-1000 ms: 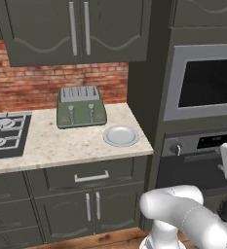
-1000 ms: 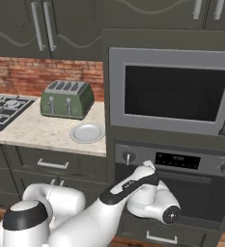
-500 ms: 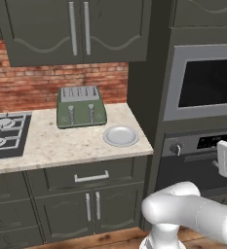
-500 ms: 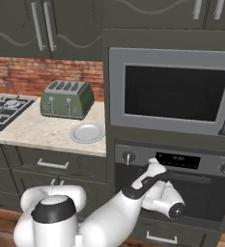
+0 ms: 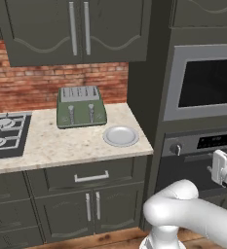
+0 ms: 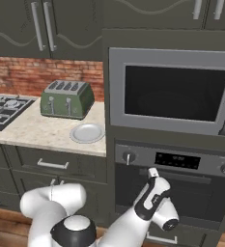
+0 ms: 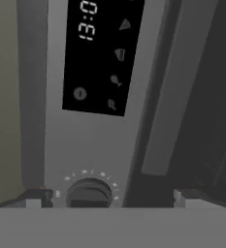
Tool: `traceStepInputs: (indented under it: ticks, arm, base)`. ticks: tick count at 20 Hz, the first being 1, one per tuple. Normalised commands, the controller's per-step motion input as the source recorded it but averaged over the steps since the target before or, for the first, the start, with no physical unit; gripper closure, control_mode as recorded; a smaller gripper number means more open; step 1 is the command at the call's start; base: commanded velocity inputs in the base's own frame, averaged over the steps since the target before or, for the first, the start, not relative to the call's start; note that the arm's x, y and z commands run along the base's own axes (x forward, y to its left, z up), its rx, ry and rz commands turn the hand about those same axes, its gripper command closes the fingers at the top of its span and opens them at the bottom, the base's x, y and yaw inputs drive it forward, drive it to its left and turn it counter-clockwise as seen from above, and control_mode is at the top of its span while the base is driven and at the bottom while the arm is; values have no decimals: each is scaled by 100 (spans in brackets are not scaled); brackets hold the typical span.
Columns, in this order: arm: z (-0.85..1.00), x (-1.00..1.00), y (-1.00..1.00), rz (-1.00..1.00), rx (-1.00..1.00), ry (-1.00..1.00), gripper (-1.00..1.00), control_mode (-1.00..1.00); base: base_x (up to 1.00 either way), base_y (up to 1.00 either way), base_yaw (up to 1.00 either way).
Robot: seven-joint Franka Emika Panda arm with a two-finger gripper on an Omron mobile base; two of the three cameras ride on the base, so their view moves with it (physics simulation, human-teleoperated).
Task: Take the fish from the oven and place it on the plate on the counter.
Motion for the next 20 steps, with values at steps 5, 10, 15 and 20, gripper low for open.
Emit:
traceStepInputs:
  ticks: [5, 10, 15, 20]
  arm:
    - [-25, 34, 0, -3, 15, 0, -100, -100]
    - [-23, 33, -2, -3, 14, 0, -100, -100]
    - [-24, 28, -11, -2, 13, 0, -100, -100]
    - [-28, 27, -14, -2, 5, 0, -100, -100]
  base:
    - [0, 0, 0]
    - [0, 0, 0]
    - [0, 0, 0]
    - [0, 0, 0]
